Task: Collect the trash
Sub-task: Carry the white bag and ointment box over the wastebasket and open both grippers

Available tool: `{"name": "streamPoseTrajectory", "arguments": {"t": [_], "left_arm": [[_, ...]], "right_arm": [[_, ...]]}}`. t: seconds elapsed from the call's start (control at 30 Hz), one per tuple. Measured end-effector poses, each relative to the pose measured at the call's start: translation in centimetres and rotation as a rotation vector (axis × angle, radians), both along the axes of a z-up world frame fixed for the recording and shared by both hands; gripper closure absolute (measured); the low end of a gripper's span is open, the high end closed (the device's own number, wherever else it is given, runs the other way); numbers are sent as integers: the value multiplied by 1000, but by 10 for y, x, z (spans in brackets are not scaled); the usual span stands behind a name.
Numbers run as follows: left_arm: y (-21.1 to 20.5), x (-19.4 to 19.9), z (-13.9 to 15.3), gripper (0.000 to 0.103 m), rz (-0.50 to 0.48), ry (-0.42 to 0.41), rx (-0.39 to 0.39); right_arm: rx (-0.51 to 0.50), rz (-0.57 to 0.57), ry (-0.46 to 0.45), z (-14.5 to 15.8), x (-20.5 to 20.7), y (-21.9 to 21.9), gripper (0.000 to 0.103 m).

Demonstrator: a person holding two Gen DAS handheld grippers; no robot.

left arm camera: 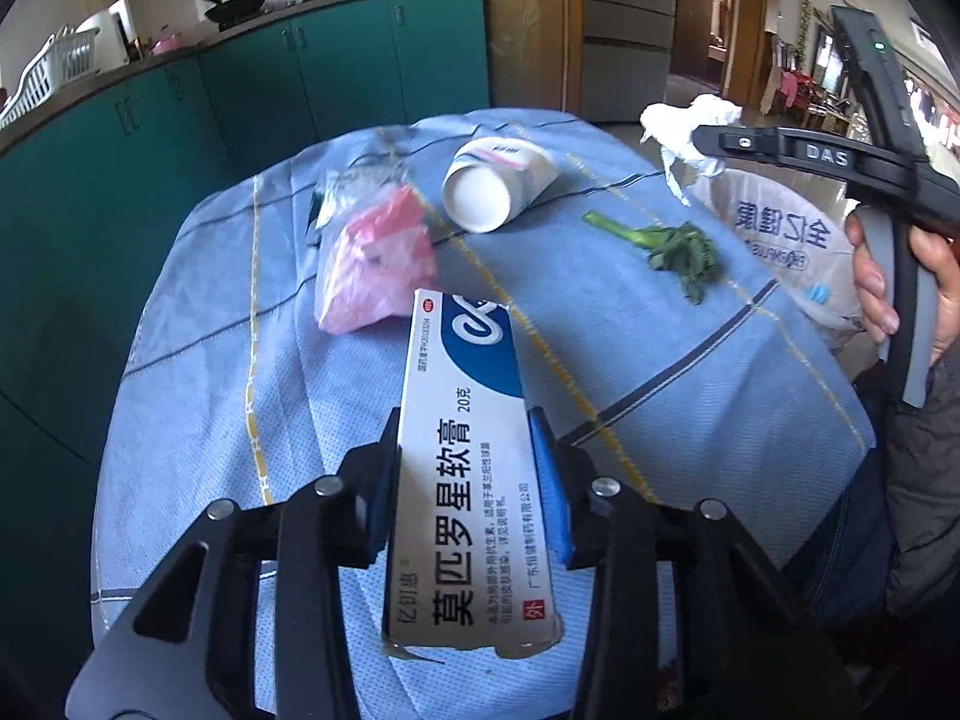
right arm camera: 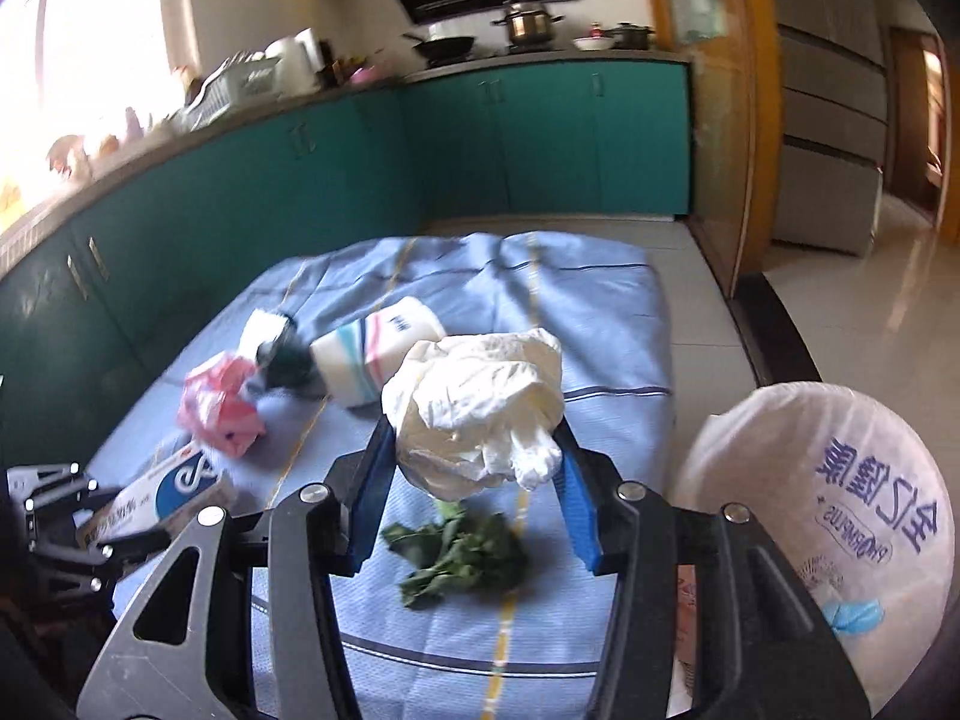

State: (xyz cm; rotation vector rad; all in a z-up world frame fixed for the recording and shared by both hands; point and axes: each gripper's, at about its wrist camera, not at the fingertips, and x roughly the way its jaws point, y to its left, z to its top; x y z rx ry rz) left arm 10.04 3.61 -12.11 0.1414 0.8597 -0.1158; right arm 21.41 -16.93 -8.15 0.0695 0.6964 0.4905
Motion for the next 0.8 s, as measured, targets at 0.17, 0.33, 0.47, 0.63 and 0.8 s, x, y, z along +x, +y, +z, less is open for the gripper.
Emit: {"name": "streamPoseTrajectory", "arguments": {"t": [0.17, 0.33, 0.47, 0.63, 0.8], "left_arm": [[-9, 3, -2, 62, -24, 11, 16], [-7, 13, -18, 49, -14, 59, -2], [-13, 17, -27, 38, -19, 77, 39], [-21, 18, -33, 58, -41, 91, 58], [-26, 14, -15, 59, -26, 20, 74]], "right_arm": [[-10, 47, 9, -4, -2, 12, 53], [-73, 122, 16, -13, -8, 42, 53], [-109, 159, 21, -19, -12, 58, 53], [-136, 186, 16, -23, -16, 70, 53], [-114, 166, -6, -18, -16, 63, 53]]}}
